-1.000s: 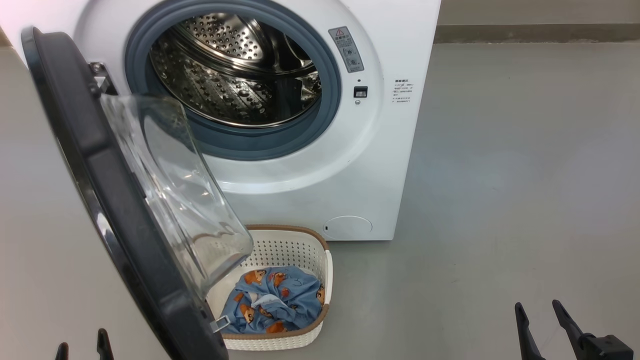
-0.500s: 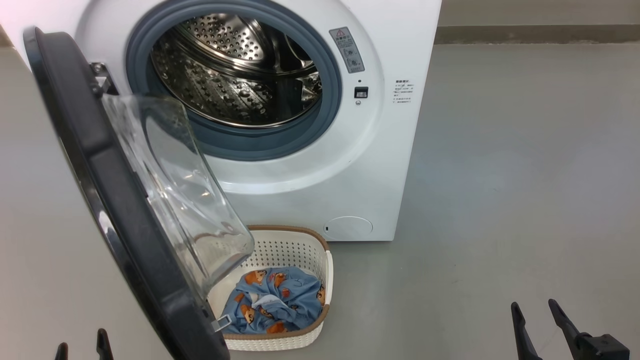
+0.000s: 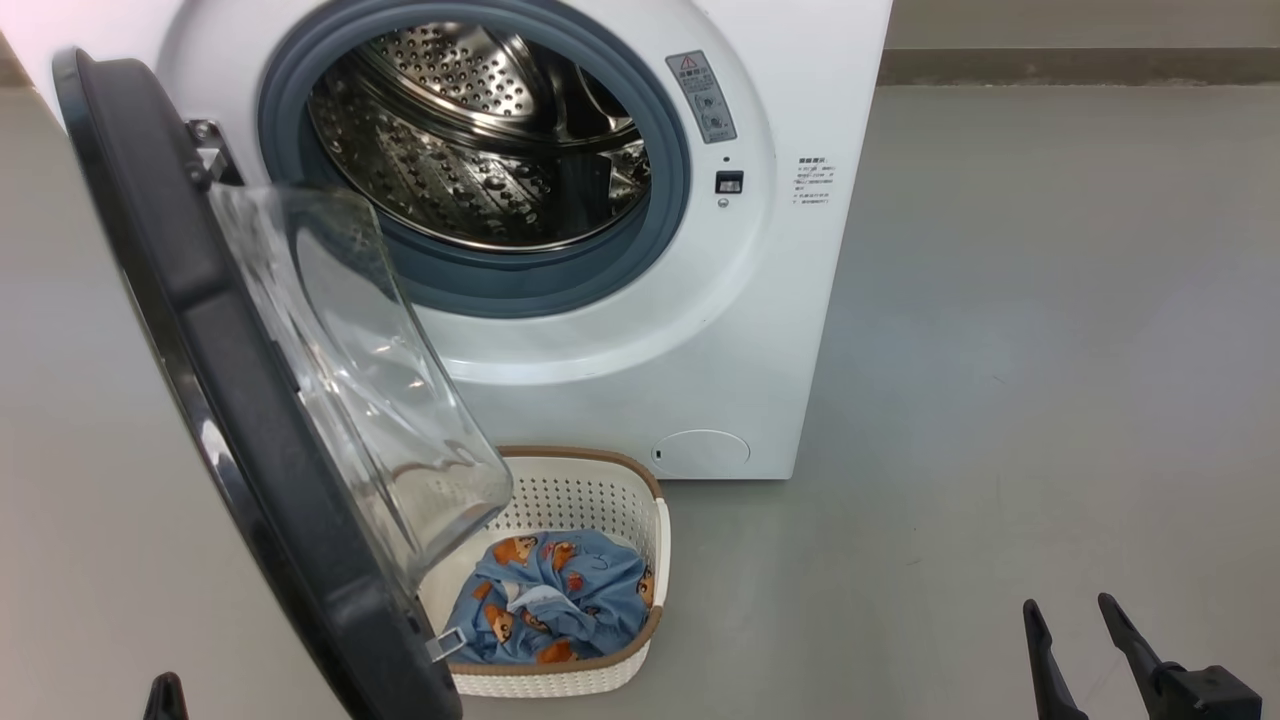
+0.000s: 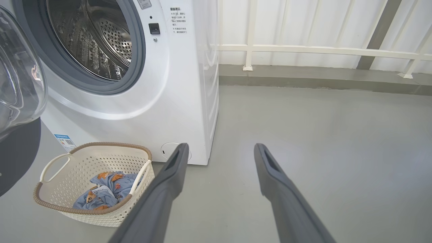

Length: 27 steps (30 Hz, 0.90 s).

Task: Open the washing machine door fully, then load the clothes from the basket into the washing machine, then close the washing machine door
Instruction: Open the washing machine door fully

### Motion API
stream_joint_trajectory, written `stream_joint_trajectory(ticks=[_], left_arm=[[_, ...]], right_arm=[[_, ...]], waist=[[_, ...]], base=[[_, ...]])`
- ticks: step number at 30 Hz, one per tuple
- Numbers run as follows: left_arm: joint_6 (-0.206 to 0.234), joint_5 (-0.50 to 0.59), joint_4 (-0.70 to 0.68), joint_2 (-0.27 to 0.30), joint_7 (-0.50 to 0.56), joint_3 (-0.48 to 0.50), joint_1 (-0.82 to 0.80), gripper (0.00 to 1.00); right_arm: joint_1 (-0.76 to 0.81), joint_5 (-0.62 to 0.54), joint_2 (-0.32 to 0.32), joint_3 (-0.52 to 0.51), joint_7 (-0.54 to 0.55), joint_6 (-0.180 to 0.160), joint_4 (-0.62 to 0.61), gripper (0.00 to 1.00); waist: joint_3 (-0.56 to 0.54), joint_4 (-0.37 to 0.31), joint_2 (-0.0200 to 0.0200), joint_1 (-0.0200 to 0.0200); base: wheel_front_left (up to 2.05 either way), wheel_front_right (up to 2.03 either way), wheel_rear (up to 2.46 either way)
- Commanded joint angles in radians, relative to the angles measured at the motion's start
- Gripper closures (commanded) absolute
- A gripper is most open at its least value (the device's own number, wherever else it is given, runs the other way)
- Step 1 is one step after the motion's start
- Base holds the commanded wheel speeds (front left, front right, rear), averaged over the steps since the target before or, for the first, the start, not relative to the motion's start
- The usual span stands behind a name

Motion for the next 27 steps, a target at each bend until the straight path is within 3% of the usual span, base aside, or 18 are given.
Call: stream_joint_trajectory(ticks=[1, 3, 12, 20, 27], left_arm=[[-0.002, 0.004, -0.017, 0.019, -0.009, 0.034, -0.020, 1.00], [-0.002, 0.003, -0.017, 0.019, -0.009, 0.038, -0.021, 1.00], [0.074, -0.065, -0.118, 0.019, -0.009, 0.109, -0.047, 1.00], [0.171, -0.056, -0.427, 0.019, -0.009, 0.115, -0.068, 1.00], [0.168, -0.007, -0.695, 0.019, -0.009, -0.018, -0.077, 1.00]], right_arm=[[-0.024, -0.012, -0.011, 0.020, -0.012, 0.002, -0.028, 0.00], [-0.025, -0.012, -0.011, 0.018, -0.012, 0.002, -0.028, 0.00], [-0.021, -0.013, -0.010, 0.011, -0.012, 0.002, -0.031, 0.00], [-0.011, -0.014, -0.010, 0.008, -0.012, 0.002, -0.030, 0.00], [-0.006, -0.014, -0.010, 0.011, -0.012, 0.002, -0.029, 0.00]], waist=[[0.001, 0.000, -0.0001, 0.0000], [0.002, 0.001, -0.0001, 0.0000], [0.004, 0.011, -0.0001, 0.0000], [-0.005, 0.035, -0.0001, 0.0000], [-0.015, 0.056, -0.0001, 0.0000]], base=[[0.00, 0.00, 0.00], [0.00, 0.00, 0.00], [0.00, 0.00, 0.00], [0.00, 0.00, 0.00], [0.00, 0.00, 0.00]])
